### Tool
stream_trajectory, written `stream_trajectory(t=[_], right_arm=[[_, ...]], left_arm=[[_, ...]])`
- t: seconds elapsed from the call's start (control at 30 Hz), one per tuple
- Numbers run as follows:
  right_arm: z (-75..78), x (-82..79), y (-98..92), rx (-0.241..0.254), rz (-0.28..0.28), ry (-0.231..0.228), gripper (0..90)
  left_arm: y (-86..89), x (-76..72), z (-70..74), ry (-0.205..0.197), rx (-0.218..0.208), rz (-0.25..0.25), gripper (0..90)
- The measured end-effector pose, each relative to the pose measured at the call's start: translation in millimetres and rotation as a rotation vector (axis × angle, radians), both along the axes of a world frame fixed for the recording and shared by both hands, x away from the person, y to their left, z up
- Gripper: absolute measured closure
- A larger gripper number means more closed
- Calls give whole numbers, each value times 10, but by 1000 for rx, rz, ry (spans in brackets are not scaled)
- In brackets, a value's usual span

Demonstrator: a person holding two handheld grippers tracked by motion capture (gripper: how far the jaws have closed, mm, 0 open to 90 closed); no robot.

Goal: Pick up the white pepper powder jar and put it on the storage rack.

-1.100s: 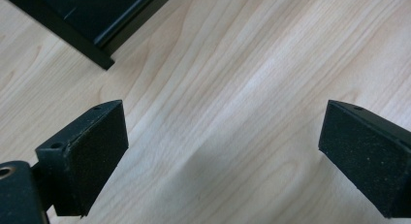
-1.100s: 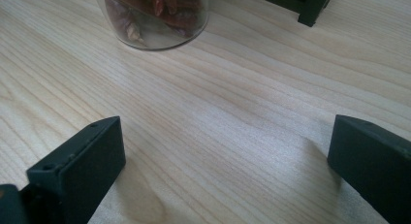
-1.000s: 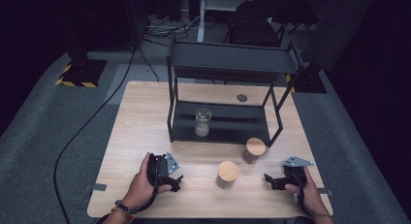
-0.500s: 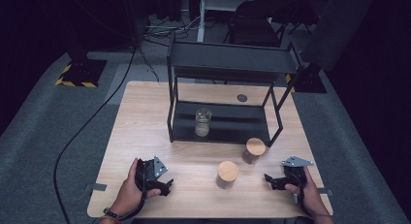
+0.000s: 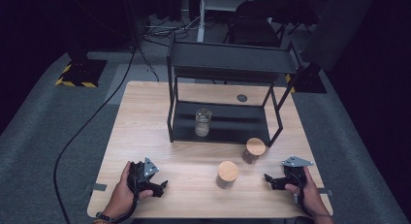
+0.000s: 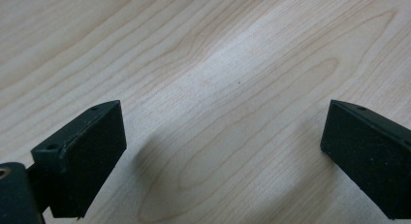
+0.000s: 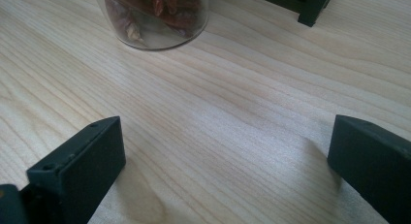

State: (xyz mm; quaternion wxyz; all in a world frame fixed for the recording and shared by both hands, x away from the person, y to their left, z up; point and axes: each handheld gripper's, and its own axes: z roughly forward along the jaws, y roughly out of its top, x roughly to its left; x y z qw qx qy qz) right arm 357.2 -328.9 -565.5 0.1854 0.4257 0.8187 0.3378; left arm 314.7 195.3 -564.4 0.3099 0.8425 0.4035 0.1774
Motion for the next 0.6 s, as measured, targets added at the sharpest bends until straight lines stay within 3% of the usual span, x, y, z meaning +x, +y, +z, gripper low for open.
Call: stream_trajectory(t=[0.07, 0.1, 0.6], right_arm=[[0, 0, 0, 0, 0, 0, 0], [0, 0, 0, 0, 0, 0, 0], [0, 0, 0, 0, 0, 0, 0]], left_arm=[[64, 2, -43, 20, -58, 15, 15], [86, -7, -54, 11, -62, 10, 1], [112, -9, -54, 12, -63, 15, 0]])
